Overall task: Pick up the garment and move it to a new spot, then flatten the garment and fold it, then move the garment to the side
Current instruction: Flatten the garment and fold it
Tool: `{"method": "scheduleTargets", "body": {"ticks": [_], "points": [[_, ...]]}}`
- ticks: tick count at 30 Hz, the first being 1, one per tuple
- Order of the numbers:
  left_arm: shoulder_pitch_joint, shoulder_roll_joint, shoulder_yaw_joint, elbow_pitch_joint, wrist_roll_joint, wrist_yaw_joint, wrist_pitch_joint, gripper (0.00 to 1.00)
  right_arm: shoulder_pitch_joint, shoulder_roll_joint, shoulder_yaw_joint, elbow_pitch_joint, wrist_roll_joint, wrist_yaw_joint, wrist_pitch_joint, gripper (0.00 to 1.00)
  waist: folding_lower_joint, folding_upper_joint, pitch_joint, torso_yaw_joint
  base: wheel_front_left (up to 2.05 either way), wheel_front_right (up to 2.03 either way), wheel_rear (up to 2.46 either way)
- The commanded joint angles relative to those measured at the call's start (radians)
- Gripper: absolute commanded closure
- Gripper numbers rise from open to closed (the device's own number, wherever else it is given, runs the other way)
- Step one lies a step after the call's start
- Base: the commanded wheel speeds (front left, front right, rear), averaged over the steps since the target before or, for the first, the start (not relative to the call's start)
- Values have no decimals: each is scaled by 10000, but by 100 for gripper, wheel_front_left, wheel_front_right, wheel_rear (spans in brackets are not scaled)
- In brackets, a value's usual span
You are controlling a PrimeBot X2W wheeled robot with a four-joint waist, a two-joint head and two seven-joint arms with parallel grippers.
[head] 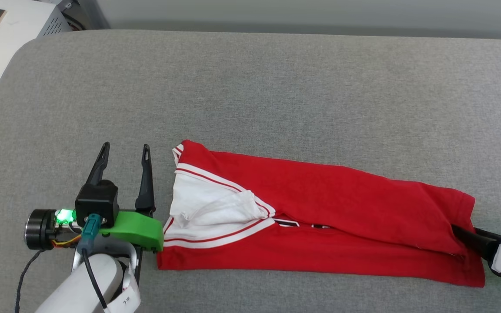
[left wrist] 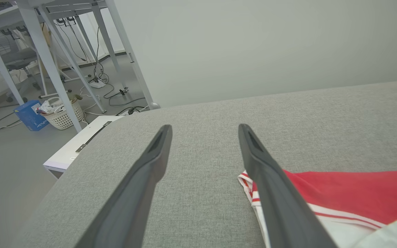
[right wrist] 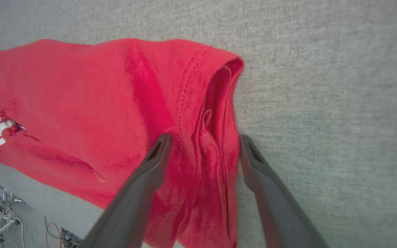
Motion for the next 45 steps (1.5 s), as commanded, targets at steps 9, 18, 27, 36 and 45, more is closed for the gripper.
{"method": "scheduleTargets", "body": {"ticks": [9, 18, 27, 36, 45], "points": [[1305, -1492, 1749, -81, 1798, -807, -58, 0, -470, 615, 1008, 656, -187, -6, 147, 0, 0, 0, 136, 225, 0, 0, 0], [1976, -2580, 2948, 59, 3016, -1715, -58, 0, -601, 374, 1434, 906, 98, -6, -40, 100, 0, 0, -76, 142, 0, 0, 0], [2313, -3086, 3612, 191, 3797, -2431, -58, 0, -615, -864, 788, 1186, 402, -6, -417, 100, 0, 0, -377, 64, 0, 0, 0], [2610, -3407, 3989, 348, 4284, -2990, -58, 0, -310, -1898, 396, 1265, 343, -6, -150, 100, 0, 0, -712, -47, 0, 0, 0], [2612, -3643, 4191, 453, 4565, -3316, -59, 0, -555, -1346, 786, -1358, 554, -6, 961, 100, 0, 0, -746, -25, 0, 0, 0]]}}
